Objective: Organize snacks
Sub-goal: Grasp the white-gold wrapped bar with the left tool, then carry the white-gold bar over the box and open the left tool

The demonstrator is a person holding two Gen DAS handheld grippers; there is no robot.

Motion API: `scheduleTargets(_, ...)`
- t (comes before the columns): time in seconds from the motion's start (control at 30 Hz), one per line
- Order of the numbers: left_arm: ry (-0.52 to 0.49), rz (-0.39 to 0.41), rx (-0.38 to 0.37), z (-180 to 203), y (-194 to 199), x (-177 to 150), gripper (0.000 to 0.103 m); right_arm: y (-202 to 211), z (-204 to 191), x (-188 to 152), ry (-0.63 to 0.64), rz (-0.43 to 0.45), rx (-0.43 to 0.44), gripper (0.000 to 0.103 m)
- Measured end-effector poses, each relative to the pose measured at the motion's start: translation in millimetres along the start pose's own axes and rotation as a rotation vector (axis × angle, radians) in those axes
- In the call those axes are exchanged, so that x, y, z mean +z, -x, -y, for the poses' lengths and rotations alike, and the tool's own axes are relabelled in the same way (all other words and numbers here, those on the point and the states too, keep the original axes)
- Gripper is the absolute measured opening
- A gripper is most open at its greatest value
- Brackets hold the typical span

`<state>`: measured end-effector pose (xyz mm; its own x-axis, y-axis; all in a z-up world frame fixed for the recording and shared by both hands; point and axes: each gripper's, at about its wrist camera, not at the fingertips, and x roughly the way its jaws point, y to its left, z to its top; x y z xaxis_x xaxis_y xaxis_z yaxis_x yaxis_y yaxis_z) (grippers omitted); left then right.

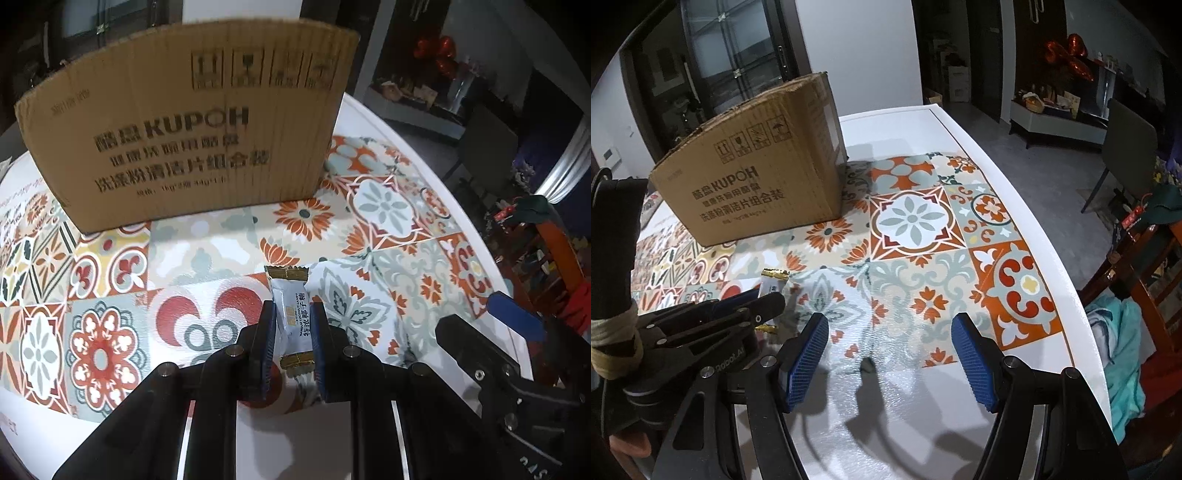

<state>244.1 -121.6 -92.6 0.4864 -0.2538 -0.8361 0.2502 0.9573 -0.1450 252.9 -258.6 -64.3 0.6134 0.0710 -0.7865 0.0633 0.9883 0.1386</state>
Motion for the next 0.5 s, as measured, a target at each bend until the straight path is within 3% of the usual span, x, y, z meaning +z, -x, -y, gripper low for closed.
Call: scheduleTargets(0.5,0.013,0.127,0.005,-24,64,18,0.019,36,-36,29,0.067,0.085,0.014,0.07)
